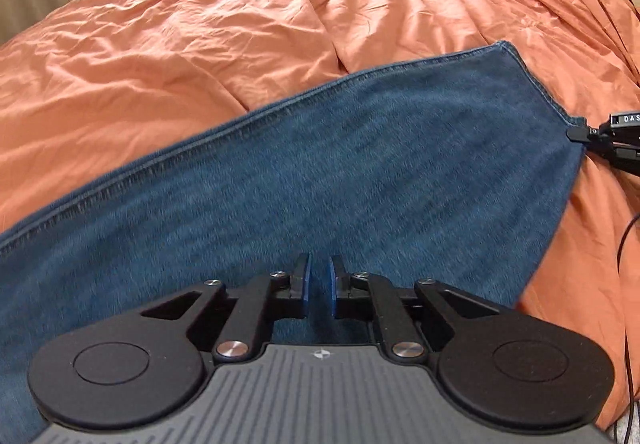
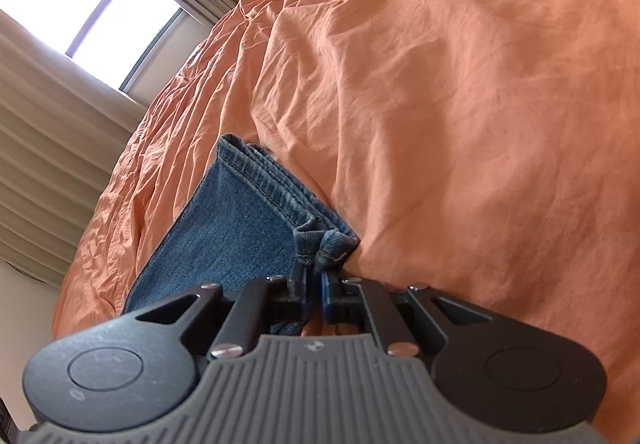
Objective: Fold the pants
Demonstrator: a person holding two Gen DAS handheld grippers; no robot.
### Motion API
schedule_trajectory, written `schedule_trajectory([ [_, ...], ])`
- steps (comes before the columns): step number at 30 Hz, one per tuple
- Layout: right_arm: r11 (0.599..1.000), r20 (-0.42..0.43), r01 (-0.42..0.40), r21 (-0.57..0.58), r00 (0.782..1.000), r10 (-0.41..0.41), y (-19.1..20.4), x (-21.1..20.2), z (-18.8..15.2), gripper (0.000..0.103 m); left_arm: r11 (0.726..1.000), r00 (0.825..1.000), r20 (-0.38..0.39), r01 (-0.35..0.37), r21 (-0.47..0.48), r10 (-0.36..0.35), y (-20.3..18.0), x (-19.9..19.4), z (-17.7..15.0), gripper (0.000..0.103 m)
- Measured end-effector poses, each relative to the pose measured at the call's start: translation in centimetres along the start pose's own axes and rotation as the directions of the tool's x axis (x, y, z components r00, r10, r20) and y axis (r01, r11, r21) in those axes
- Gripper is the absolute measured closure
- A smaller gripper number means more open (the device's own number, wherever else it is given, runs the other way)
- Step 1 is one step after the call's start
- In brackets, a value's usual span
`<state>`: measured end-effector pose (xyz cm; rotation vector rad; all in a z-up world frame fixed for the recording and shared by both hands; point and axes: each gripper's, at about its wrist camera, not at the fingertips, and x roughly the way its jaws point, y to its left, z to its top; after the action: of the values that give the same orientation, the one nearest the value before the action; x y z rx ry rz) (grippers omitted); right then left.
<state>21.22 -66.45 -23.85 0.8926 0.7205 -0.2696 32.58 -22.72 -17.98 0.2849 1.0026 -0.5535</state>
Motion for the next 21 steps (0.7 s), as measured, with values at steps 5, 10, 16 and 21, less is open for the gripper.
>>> schedule_trajectory([
  [5,0.997,0.006,0.046,-0.061,0.999,-0.046,1.6,-0.3,0.3,0.103,0.998,0.999,0.014,0.033,-0.044,-0.032,-1.3,-1.7,-2.9,0.103],
  [10,0.992,0.045,0.03,-0.12,0.999,-0.025,4.6,-3.1,1.3,0.103,0.994,0.998,0.012,0.067,-0.091,-0.067,-1.8,-2.4,-4.0,0.103],
  [16,0.953,0.116,-0.009,-0.302,0.992,0.046,12.6,-8.2,2.2,0.103,0.982,0.985,0.006,0.172,-0.079,-0.172,-2.0,-4.7,-5.6,0.102],
  [21,0.889,0.159,-0.044,-0.456,0.979,0.13,20.7,-12.3,1.6,0.103,0.979,0.981,0.113,0.168,-0.115,-0.155,1.2,-9.5,-7.0,0.101],
])
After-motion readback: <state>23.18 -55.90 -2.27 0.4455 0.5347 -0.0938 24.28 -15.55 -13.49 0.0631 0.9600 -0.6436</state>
